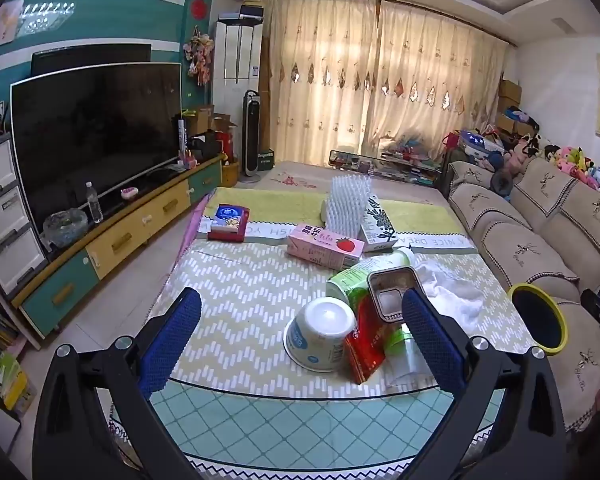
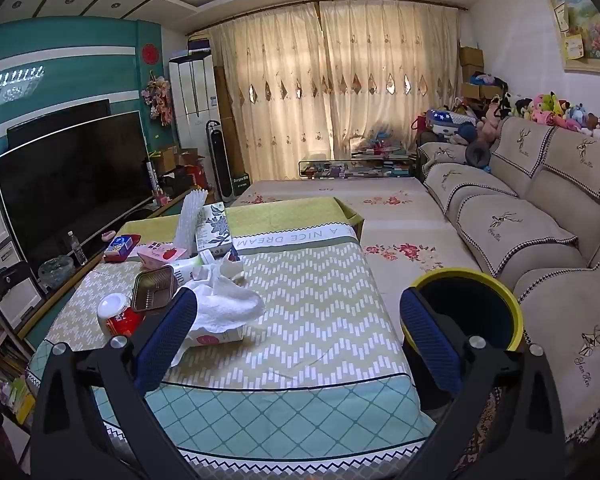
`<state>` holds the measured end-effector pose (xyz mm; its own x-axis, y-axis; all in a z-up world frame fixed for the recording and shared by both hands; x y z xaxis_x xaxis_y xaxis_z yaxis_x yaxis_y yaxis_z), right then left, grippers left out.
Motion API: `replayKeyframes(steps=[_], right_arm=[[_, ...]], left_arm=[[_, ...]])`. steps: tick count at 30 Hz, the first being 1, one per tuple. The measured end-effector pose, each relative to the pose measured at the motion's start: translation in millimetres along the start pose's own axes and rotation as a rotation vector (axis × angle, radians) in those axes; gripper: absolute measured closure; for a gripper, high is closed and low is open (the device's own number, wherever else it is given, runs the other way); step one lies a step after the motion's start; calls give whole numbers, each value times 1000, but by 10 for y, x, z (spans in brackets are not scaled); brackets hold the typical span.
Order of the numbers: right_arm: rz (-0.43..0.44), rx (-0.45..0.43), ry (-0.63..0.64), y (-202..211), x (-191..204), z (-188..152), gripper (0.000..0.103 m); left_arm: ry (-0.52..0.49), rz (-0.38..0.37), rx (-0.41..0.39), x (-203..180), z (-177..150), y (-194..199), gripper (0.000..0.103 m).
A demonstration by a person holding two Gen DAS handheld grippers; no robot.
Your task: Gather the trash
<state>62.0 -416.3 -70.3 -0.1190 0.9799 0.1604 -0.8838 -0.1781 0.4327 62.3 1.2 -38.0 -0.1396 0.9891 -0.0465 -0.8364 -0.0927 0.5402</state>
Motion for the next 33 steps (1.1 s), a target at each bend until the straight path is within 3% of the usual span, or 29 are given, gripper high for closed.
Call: replayKeyframes(steps=[10,33], right_arm=[[8,-2,-4,-44,15,-36,6],[8,13,-26,-128,-35,-63,6]], left_arm=[[-28,14,-37,17,65,74,4],[-59,10,-27,-130,41,52,4]])
Point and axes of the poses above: each gripper's, at about its wrist camera, not at the fingertips, and y roughly against the way its jaws point, x to its left, z to its top, the point moved 7 cm from there along -y, roughly the way its jaws point, and after that the axes turned 7 degrees about z, right-handed, at the moved point
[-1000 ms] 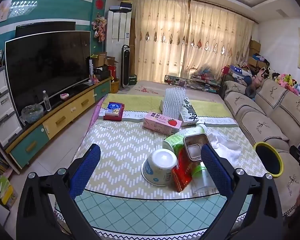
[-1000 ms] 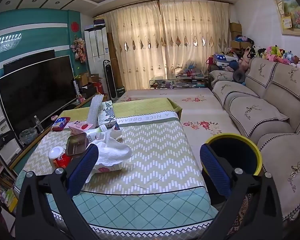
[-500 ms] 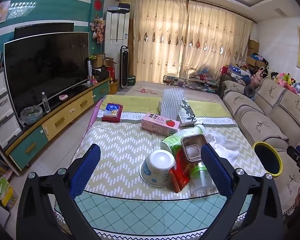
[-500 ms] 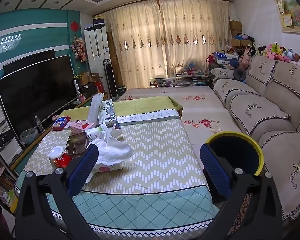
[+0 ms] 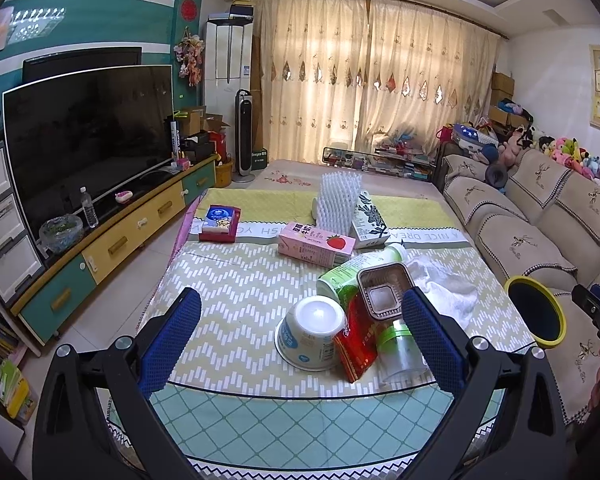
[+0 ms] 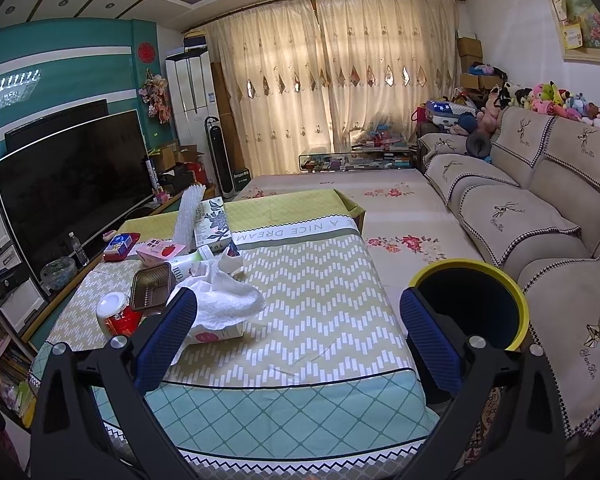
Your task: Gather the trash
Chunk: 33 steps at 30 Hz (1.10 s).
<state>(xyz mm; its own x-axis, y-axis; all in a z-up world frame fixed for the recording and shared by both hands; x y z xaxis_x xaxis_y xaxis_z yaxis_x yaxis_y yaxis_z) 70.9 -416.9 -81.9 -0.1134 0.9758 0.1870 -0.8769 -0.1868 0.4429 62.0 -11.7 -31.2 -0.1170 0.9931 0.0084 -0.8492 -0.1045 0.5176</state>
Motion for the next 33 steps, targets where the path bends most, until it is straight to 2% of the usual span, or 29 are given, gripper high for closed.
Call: replayKeyframes(steps=[33], right_arm=[[2,9,-9,-13,-28,-31,6]], left_arm=[[-22,-10,27,-70,-51,-73,4]])
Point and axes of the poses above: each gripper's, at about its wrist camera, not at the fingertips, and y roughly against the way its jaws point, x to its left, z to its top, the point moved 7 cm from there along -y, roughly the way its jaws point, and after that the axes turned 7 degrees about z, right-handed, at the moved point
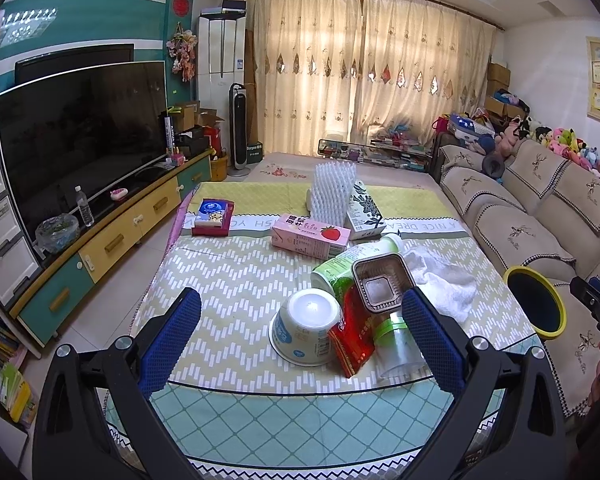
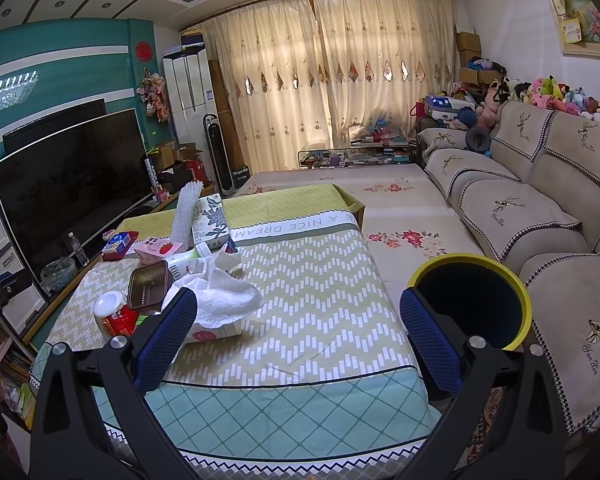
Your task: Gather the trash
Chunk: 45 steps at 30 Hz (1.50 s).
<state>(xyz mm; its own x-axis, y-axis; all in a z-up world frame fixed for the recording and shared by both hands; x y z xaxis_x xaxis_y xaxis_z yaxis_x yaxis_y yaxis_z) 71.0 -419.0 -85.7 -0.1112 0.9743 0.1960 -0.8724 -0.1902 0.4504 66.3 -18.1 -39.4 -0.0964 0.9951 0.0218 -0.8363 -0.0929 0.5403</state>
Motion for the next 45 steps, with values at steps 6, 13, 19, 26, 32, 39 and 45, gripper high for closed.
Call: replayKeyframes(steps=[6,13,19,26,32,39,45], right_arm=[[0,0,-1,2,-1,0,6],[2,1,0,2,-3,2,6],[0,3,-4,-18,-6,-18,6],[1,5,-4,-22,-8,-14,6],[1,14,-5,-61,-3,-50,6],[6,41,-4,-158,26,-80,6],[34,91,47,-334,189,-100,6]], left_arm=[[0,0,-1,-1,1,1,4],[0,0,-1,0,0,0,4],[-1,0,0,-2,-1,-2,4],[-1,1,4,-10,-8,-15,4],[-3,-1,18,-19,-29,-70,4],[2,0,23,0,-37,-100,4],[20,1,18,59,-43,-146,4]])
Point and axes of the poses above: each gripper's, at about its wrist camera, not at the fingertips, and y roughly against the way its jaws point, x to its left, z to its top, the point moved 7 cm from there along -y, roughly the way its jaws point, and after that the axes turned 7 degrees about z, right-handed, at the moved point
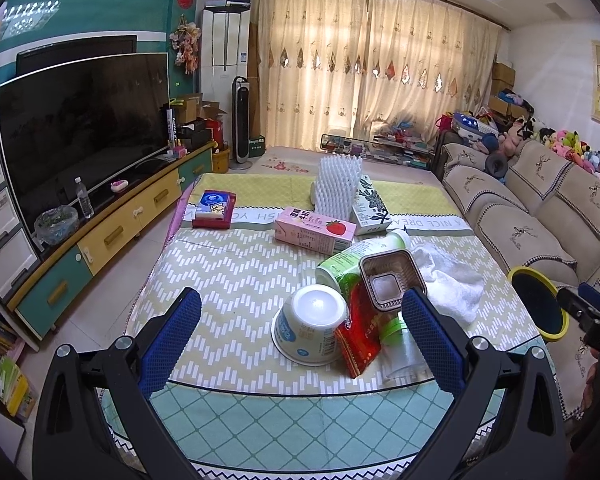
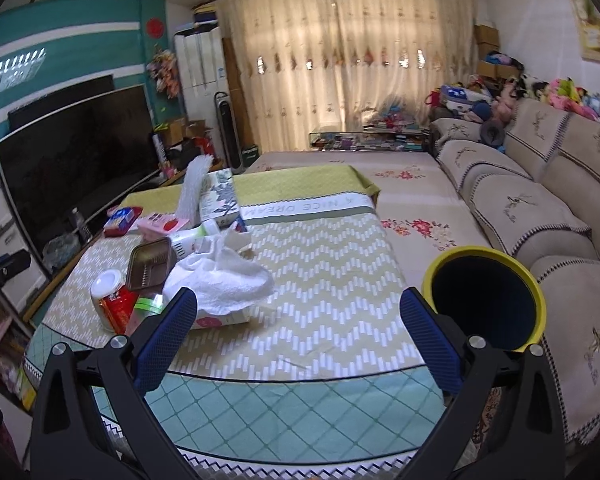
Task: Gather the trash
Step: 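Grasp the small brown plastic tray with the right gripper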
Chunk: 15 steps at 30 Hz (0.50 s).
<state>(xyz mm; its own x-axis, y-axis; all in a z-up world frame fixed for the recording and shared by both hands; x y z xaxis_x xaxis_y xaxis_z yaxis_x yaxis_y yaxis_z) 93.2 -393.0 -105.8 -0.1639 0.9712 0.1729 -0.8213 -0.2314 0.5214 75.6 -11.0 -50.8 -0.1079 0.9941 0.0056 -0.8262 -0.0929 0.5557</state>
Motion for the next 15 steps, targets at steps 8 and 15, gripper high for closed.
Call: replayKeyframes(steps=[8,15], right_arm=[[91,66,87,-526,469,129,6],[231,178,154,-1136,973,234,41]], left_arm=[[7,6,-4,79,-27,-87,4],[34,14,15,220,-58,-212,4]])
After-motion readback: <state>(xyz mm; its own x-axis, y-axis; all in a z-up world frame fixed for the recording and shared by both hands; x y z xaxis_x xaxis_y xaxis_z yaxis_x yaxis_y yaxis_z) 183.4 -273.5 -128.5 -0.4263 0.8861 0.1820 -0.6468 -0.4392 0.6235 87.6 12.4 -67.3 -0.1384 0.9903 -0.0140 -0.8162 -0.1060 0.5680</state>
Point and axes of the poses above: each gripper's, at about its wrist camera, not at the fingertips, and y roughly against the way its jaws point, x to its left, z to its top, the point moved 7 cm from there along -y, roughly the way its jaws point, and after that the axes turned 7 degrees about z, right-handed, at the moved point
